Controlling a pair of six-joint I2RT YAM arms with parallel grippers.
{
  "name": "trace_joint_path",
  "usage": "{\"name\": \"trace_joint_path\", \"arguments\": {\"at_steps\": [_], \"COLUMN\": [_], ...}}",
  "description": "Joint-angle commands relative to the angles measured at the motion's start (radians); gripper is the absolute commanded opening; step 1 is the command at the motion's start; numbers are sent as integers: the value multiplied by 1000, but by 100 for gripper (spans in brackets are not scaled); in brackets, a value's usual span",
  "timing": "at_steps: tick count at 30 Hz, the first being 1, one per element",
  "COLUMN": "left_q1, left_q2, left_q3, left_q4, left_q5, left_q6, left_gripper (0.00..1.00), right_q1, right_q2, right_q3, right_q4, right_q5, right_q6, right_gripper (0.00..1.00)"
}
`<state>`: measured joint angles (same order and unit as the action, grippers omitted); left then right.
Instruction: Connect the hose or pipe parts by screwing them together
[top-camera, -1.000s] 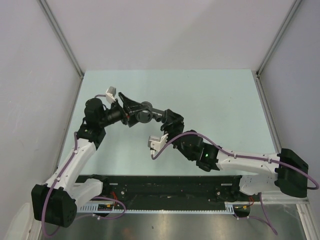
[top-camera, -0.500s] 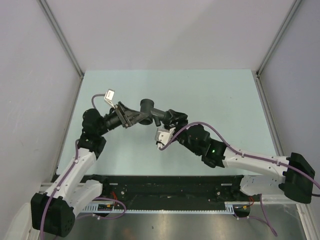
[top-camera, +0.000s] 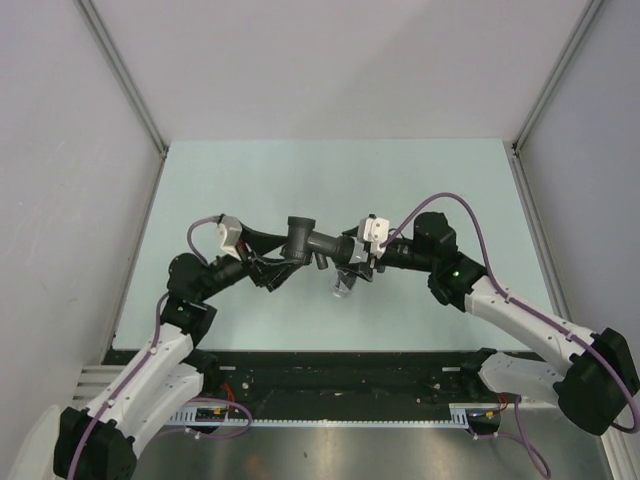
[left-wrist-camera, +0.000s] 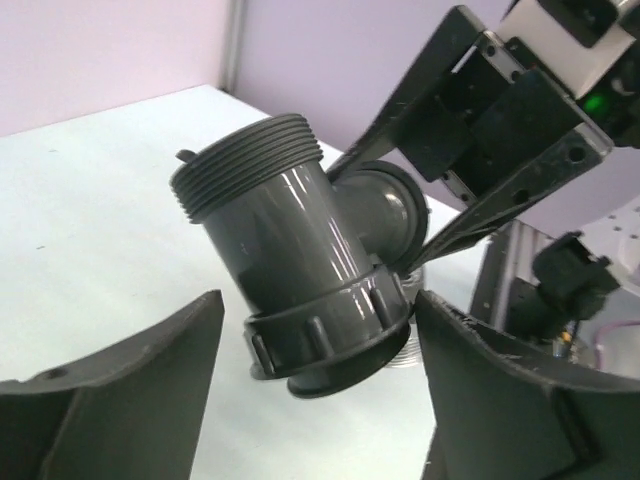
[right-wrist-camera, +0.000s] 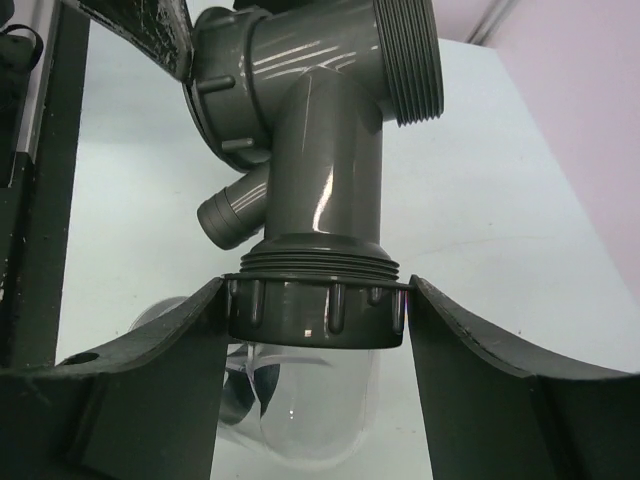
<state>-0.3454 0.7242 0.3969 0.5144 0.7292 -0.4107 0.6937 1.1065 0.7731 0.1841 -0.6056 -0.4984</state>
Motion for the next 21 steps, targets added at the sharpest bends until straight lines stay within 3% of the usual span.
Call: {"name": "trace_joint_path", "arguments": {"at_steps": [1,2,7,10,17,21], "left_q1": [8,11,43,52,95,132], "left_q2": [-48,-54,-65,-54,70,202], "left_q3": [-7,-3,68,121,236,316], "left_q4": [44,42,-48,-142,-195,-260], "left_q5": [-200,-268,-303,-337,-122,39], "left_q6": [72,-9,-250,-399,-454,-600], "left_gripper": [85,87,89,89,90,89], "right_q1": [-5,0,18,75,184,283], "right_q2": [-34,-46,-86,-89,-85,-66], "right_q3": [58,58,55,55,55,54], "right_q4": [-12,-20,-15,-20,-48,-49], "right_q5": [-41,42,274,435,588,737], "right_q6": [57,44,-37,-173,-327,-414], "right_gripper": [0,0,0,0,0,0]}}
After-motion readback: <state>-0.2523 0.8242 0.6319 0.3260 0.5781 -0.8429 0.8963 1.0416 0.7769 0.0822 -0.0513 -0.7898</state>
